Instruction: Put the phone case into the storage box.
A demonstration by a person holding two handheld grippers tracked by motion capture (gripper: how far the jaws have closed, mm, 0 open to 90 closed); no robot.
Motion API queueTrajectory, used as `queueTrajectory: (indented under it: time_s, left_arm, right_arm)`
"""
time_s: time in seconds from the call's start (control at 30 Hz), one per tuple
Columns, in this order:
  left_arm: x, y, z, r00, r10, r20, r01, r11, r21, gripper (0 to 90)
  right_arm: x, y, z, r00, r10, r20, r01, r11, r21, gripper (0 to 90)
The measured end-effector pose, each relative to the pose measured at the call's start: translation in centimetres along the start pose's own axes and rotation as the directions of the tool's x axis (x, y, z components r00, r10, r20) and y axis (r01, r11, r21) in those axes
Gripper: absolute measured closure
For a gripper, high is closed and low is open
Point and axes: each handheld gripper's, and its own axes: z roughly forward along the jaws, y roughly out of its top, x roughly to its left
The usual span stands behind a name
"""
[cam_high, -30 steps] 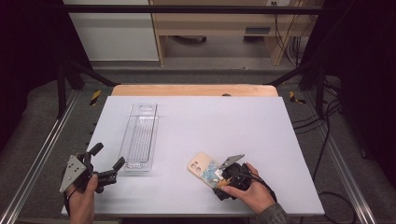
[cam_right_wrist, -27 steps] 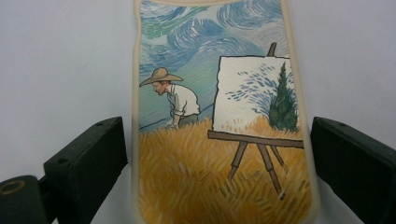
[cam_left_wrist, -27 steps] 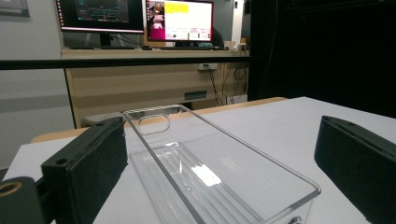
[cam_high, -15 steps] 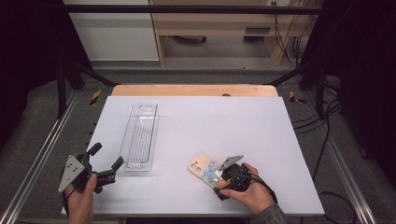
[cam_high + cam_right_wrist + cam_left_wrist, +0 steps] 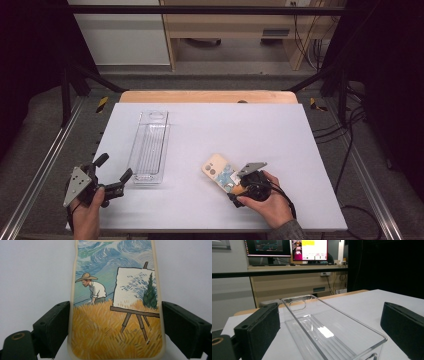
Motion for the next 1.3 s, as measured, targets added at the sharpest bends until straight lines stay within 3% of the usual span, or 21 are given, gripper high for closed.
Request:
queueTrajectory:
  time_s: [0.07,0.13,0.3,0.47,0.67,1.3]
  left_arm:
    - [0.0,0.1,0.0,0.9997,-0.022,-0.013,0.022,0.9997,-0.013,2.4]
    - [0.1,0.0,0.0,0.9998,-0.016,-0.015,0.016,0.9999,-0.004,2.4]
    - [0.0,-0.1,0.0,0.9997,-0.018,-0.013,0.018,0.9998,0.001,2.2]
    - [-0.4,-0.1,0.0,0.9994,-0.030,-0.014,0.031,0.9995,0.009,2.2]
    - [-0.7,0.0,0.3,0.9997,-0.022,-0.010,0.022,0.9996,0.016,2.2]
    - [-1.5,0.3,0.5,0.9997,-0.017,0.015,0.016,0.9996,0.024,1.8]
  right_arm:
    - [-0.1,0.3,0.1,0.9999,0.009,0.013,-0.009,1.000,-0.026,12.1]
    - [-0.4,0.6,0.2,0.9994,0.023,0.025,-0.021,0.998,-0.067,12.1]
    - [-1.1,1.2,0.5,0.9979,0.042,0.049,-0.036,0.993,-0.109,12.1]
    - [-1.7,1.4,0.6,0.9950,0.076,0.066,-0.063,0.982,-0.180,12.1]
    - [-1.8,2.0,0.3,0.9920,0.075,0.101,-0.050,0.972,-0.229,12.2]
    - [-1.4,2.6,-0.3,0.9926,0.085,0.087,-0.050,0.938,-0.343,12.3]
